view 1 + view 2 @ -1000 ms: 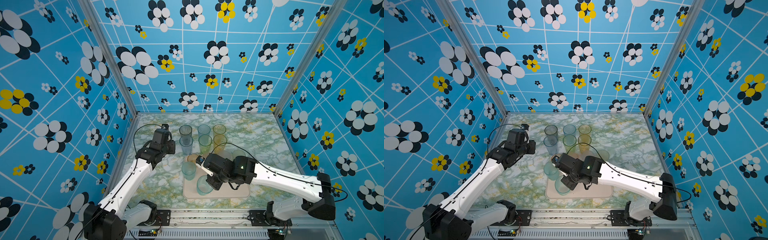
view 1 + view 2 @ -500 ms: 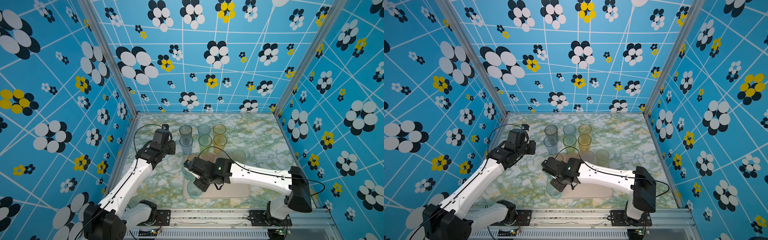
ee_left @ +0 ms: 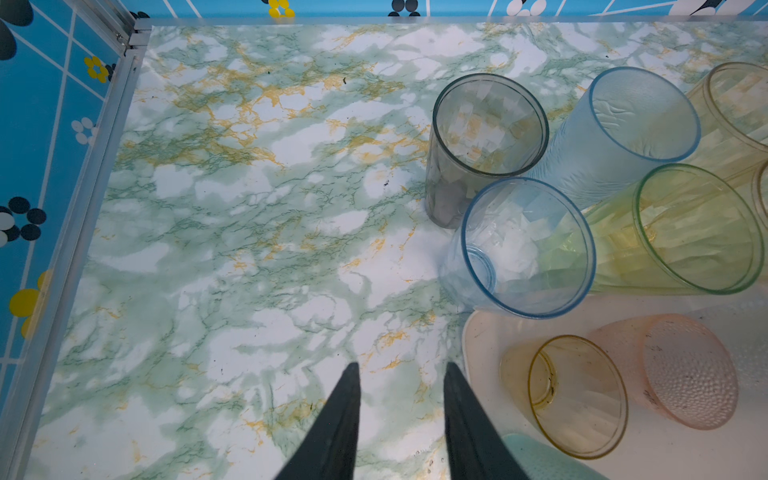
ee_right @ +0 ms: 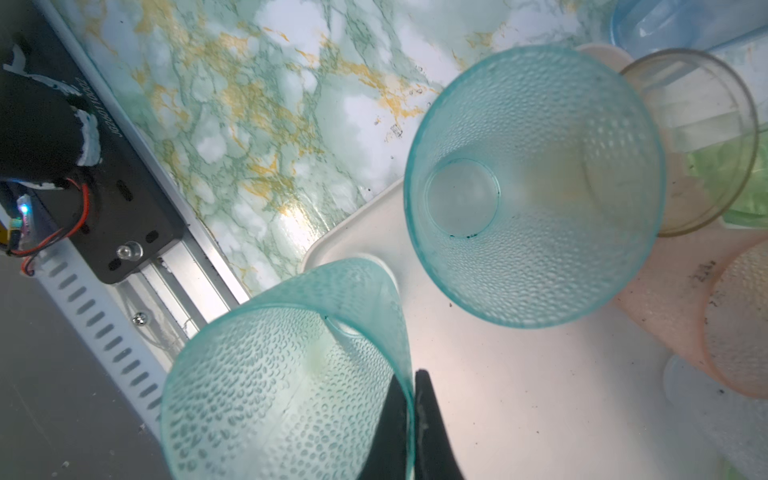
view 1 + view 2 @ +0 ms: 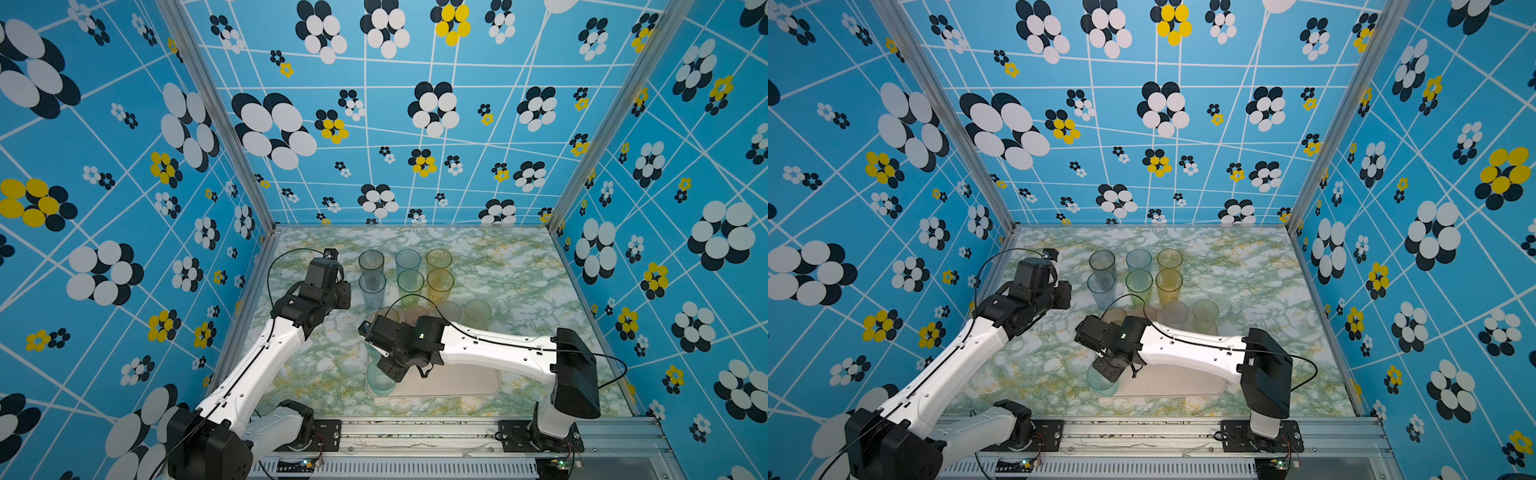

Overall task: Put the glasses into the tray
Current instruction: 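Lower the second teal cup beside the first teal cup and open the right gripper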

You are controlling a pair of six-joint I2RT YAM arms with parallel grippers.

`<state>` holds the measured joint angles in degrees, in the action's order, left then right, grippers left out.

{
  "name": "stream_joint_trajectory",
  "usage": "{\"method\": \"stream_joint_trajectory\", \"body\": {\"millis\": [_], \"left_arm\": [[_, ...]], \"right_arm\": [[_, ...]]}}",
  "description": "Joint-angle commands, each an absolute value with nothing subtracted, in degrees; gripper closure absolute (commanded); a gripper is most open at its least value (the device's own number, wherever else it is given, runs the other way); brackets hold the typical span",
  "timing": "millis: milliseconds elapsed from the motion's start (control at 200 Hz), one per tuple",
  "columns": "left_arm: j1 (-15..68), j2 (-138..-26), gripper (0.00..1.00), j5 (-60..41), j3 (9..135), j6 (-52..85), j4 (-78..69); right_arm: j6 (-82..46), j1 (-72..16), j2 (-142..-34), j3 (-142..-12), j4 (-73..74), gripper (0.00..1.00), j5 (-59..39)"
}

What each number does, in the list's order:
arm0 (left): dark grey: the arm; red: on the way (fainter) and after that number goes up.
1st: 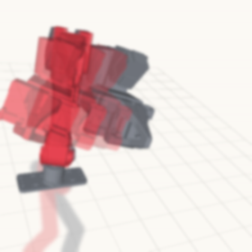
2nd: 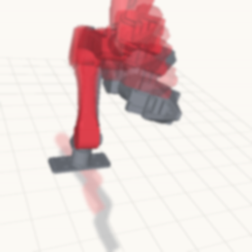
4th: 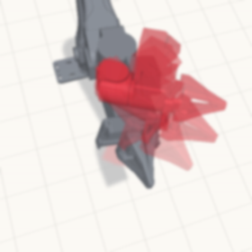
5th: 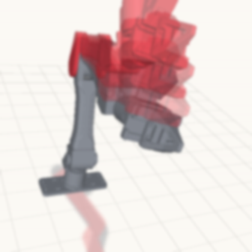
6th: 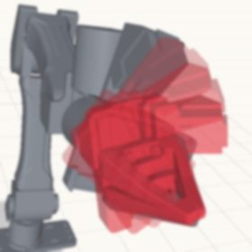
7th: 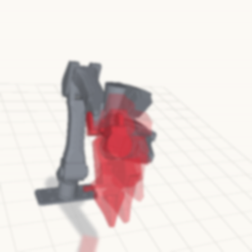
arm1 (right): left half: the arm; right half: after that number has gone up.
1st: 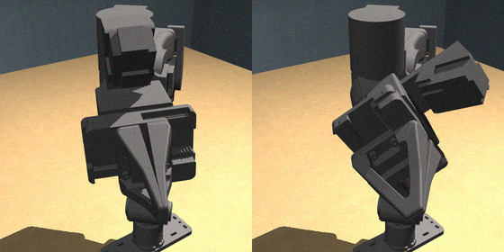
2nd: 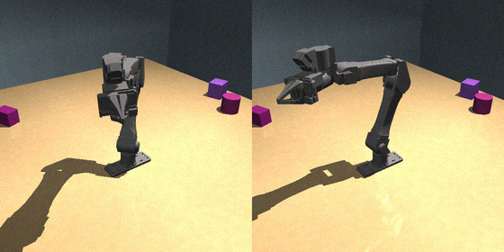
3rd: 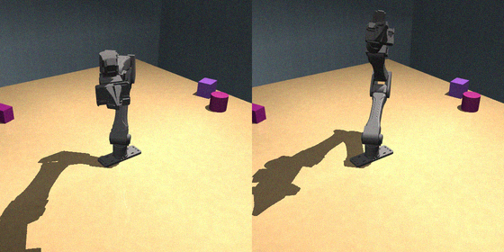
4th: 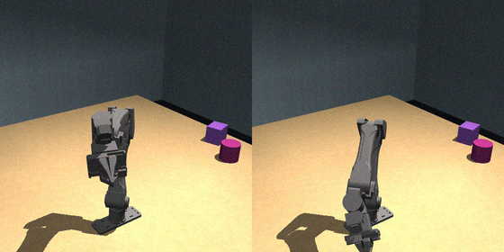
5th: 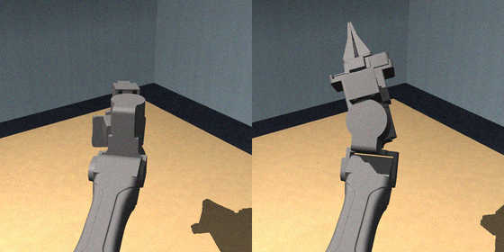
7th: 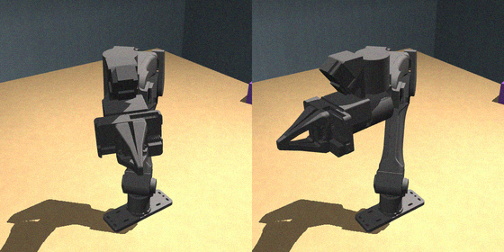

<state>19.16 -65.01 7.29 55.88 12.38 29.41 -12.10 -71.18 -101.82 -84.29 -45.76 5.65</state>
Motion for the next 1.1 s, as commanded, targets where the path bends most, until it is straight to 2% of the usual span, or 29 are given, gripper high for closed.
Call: {"method": "stream_joint_trajectory", "body": {"millis": [0, 580, 780, 1095], "left_arm": [[19.42, -63.81, 0.64, 7.12, 55.28, 11.6, 30.67], [19.27, -63.9, 0.64, 7.03, 55.09, 11.51, 30.92], [19.3, -63.63, 0.64, 7.11, 55.02, 11.48, 31.03], [19.29, -63.28, 0.64, 7.29, 54.97, 11.33, 31.27]], "right_arm": [[-11.25, -70.91, -102.81, -86.04, -44.7, 0.98, 5.86], [-10.99, -70.39, -105.12, -86.42, -44.04, 0.97, 4.23], [-10.9, -70.37, -105.12, -86.57, -44.34, 0.86, 3.96], [-10.81, -70.32, -104.64, -87.19, -44.74, 0.81, 4.66]]}}
